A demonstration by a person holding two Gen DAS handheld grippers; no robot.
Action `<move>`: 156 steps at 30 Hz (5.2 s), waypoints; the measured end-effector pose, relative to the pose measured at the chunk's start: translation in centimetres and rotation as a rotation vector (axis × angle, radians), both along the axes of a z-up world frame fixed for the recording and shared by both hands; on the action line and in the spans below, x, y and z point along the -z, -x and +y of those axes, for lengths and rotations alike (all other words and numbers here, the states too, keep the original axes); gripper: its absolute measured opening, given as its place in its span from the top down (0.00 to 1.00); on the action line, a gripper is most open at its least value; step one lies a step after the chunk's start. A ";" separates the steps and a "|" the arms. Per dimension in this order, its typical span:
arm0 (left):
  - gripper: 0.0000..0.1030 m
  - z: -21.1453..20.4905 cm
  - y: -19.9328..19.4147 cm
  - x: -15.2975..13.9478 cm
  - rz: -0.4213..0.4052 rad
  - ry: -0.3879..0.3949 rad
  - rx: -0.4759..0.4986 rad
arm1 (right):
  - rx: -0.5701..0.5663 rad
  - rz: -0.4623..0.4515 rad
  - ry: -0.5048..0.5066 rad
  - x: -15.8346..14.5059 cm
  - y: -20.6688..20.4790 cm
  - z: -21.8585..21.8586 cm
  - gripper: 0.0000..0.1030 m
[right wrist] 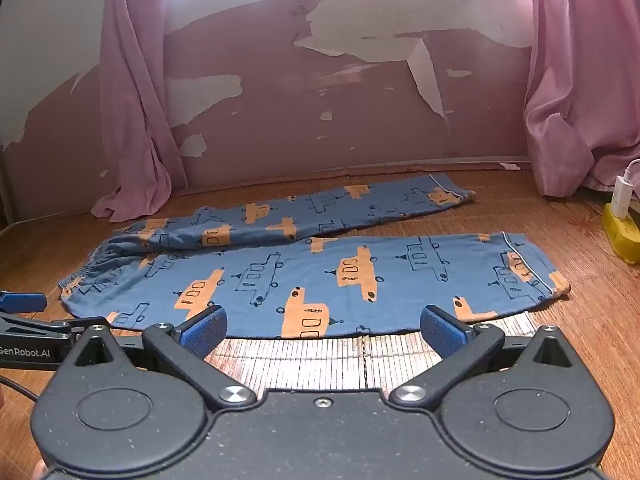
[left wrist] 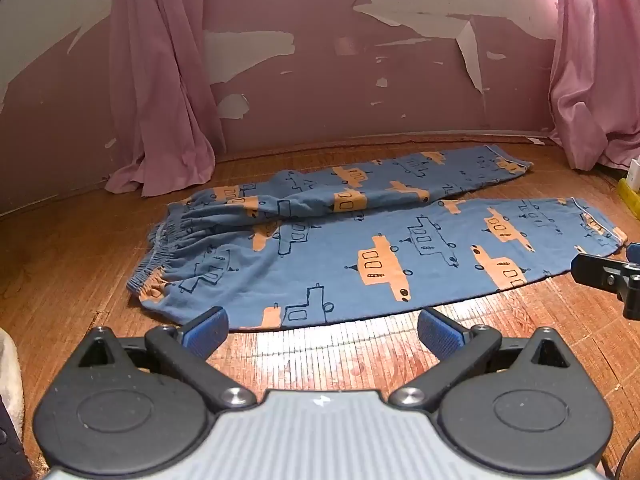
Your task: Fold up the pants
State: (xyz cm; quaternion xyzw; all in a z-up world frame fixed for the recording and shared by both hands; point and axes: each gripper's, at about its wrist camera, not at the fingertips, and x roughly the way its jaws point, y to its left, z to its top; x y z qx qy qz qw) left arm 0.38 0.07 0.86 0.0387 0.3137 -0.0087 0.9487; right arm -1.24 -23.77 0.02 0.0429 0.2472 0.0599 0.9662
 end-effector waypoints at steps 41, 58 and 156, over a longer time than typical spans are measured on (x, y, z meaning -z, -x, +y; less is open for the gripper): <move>0.00 0.3 0.4 0.7 -0.009 -0.013 0.002 | 0.007 0.014 -0.006 -0.2 0.0 0.0 0.00; 0.00 0.5 -1.3 1.6 0.103 -0.009 -0.021 | 0.008 0.030 -0.008 -1.5 -1.0 -1.0 0.00; 0.16 20.3 -36.1 3.5 0.187 0.011 0.119 | -0.917 0.099 0.420 0.7 -53.3 11.3 0.03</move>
